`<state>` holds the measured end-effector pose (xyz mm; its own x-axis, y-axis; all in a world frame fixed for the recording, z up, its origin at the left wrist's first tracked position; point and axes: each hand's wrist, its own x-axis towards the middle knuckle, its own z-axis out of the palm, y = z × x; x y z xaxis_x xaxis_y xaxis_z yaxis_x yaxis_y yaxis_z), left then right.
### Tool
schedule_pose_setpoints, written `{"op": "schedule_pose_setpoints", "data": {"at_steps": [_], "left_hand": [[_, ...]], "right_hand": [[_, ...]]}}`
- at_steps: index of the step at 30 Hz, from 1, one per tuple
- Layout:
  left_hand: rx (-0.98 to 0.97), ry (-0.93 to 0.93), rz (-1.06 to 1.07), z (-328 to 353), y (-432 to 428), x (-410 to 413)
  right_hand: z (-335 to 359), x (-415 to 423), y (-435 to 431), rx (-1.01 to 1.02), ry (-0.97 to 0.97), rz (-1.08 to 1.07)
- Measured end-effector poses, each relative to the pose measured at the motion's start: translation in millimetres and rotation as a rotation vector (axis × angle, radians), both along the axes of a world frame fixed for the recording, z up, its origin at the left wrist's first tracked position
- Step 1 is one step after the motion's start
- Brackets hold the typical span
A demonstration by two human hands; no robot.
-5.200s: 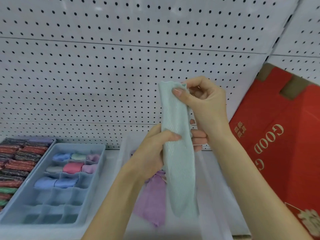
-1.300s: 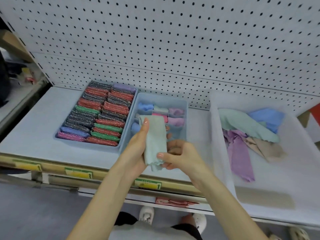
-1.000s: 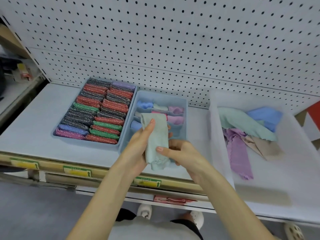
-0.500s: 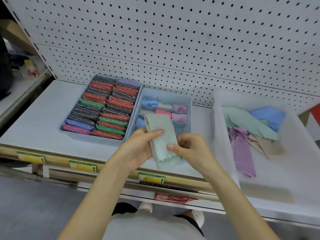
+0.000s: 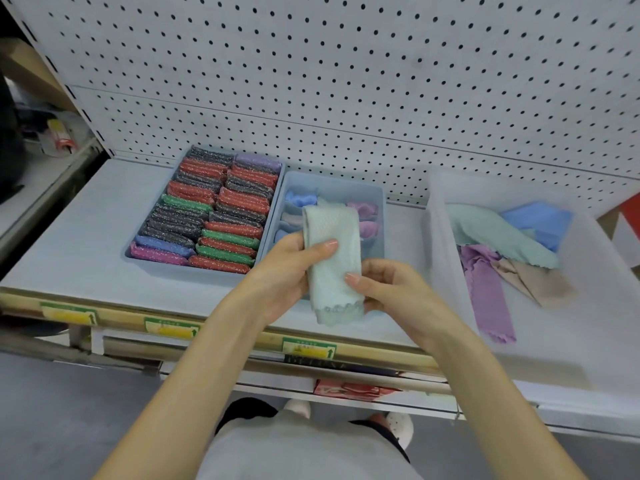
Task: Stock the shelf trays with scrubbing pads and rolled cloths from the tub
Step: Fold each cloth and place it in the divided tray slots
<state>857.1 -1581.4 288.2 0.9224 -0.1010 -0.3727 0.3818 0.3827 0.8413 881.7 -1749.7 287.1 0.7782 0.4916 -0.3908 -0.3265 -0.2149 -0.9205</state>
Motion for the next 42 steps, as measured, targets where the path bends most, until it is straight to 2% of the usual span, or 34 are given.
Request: {"op": "schedule_pose_setpoints", "data": {"at_steps": [5, 10, 12, 14, 17, 22, 26, 29, 31, 33, 35, 39, 42], "left_hand": [[0.3, -0.012, -0.144, 0.0, 6.0, -9.2], [0.326, -0.084, -0.22, 1.2, 13.7, -11.7], [0.272, -0.115, -0.256, 4.4, 16.7, -11.7], [0.132, -0.121, -0.242, 6.4, 19.1, -12.2], [-0.085, -0.082, -0.128, 8.0, 18.1, -14.3], [0.119, -0.074, -0.071, 3.8, 6.6, -11.4], [0.268, -0.159, -0.039, -1.1, 2.2, -9.7], [0.223, -0.079, -0.057, 0.7, 2.3, -6.9], [0.269, -0.003, -0.173, 6.5, 4.2, -6.3], [0.353, 0.015, -0.317, 11.2, 4.8, -6.4], [0.416, 0.007, -0.341, 9.8, 4.8, -5.4], [0.361, -0.002, -0.069, -2.9, 2.6, -3.7], [0.234, -0.006, 0.116, -11.1, -2.9, -4.1]], "right_hand": [[-6.9, -5.7, 5.0, 0.045, -0.058, -0.131], [-6.9, -10.0, 6.7, 0.156, 0.105, -0.078], [-5.0, -9.8, 7.9, 0.267, 0.136, -0.106], [-3.2, -10.6, 8.8, 0.41, 0.137, -0.157], [-2.1, -11.5, 7.4, 0.524, 0.1, -0.186], [-1.9, -3.7, 3.1, 0.34, -0.125, -0.145], [-4.9, -3.7, 3.4, 0.142, -0.381, -0.123], [0.3, -3.4, 0.7, 0.14, -0.405, -0.025], [4.1, -1.6, -2.6, 0.066, -0.416, 0.079], [5.1, 0.0, -4.5, -0.017, -0.406, 0.178], [5.5, -1.1, -3.3, -0.03, -0.372, 0.177], [1.3, -9.3, 3.1, 0.052, -0.204, -0.233], [-10.5, -16.4, 8.7, 0.127, 0.045, -0.299]]}}
